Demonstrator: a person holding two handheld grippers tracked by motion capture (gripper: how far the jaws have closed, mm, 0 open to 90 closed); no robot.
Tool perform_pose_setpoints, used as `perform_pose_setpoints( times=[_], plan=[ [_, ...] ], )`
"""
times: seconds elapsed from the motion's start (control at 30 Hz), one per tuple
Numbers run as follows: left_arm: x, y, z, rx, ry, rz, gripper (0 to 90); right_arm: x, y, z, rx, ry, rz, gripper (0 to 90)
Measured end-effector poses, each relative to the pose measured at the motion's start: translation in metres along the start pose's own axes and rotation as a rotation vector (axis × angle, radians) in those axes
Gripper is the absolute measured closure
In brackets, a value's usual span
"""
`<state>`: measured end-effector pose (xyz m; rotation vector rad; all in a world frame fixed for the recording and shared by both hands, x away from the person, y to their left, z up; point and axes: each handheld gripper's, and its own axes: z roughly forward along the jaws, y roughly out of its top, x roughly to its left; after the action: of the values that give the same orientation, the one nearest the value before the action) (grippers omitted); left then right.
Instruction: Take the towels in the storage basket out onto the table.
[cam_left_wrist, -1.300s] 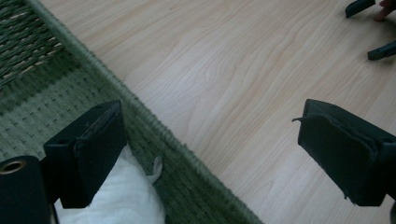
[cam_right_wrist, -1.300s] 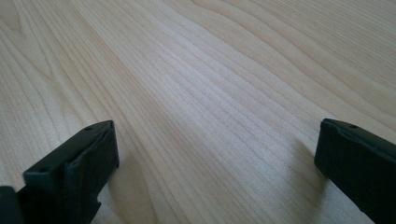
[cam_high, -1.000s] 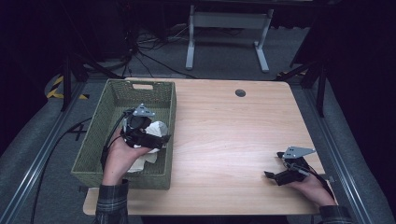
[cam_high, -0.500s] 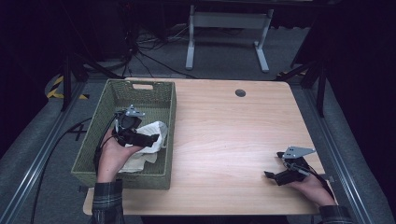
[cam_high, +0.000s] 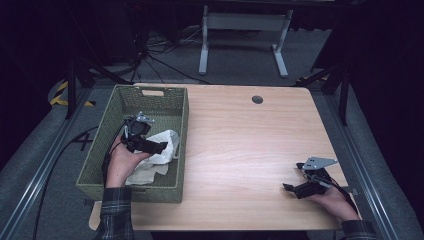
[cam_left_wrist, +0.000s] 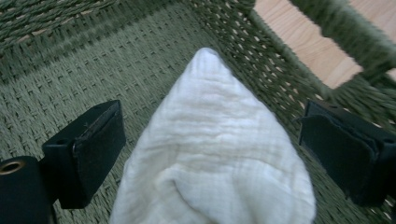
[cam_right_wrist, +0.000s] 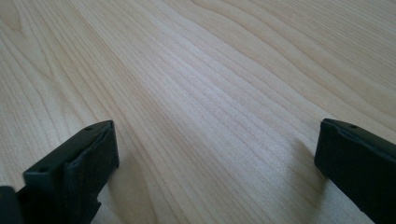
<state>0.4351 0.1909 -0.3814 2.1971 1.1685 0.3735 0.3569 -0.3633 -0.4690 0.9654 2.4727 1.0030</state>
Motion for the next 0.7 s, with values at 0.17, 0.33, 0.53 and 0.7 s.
perform_pose_setpoints(
  times=[0.17,0.33,0.53,0.7],
  plan=[
    [0.007,-0.003,0.012,0.014,0.020,-0.004,11.5,0.000,0.000,0.000,0.000,0.000,0.000,0.0],
    [0.012,-0.006,0.020,0.034,0.028,-0.043,15.2,0.000,0.000,0.000,0.000,0.000,0.000,0.0],
    [0.015,-0.008,0.028,0.080,0.020,-0.063,15.9,0.000,0.000,0.000,0.000,0.000,0.000,0.0],
    [0.015,-0.009,0.033,0.120,0.026,-0.058,25.6,0.000,0.000,0.000,0.000,0.000,0.000,0.0]
  ],
)
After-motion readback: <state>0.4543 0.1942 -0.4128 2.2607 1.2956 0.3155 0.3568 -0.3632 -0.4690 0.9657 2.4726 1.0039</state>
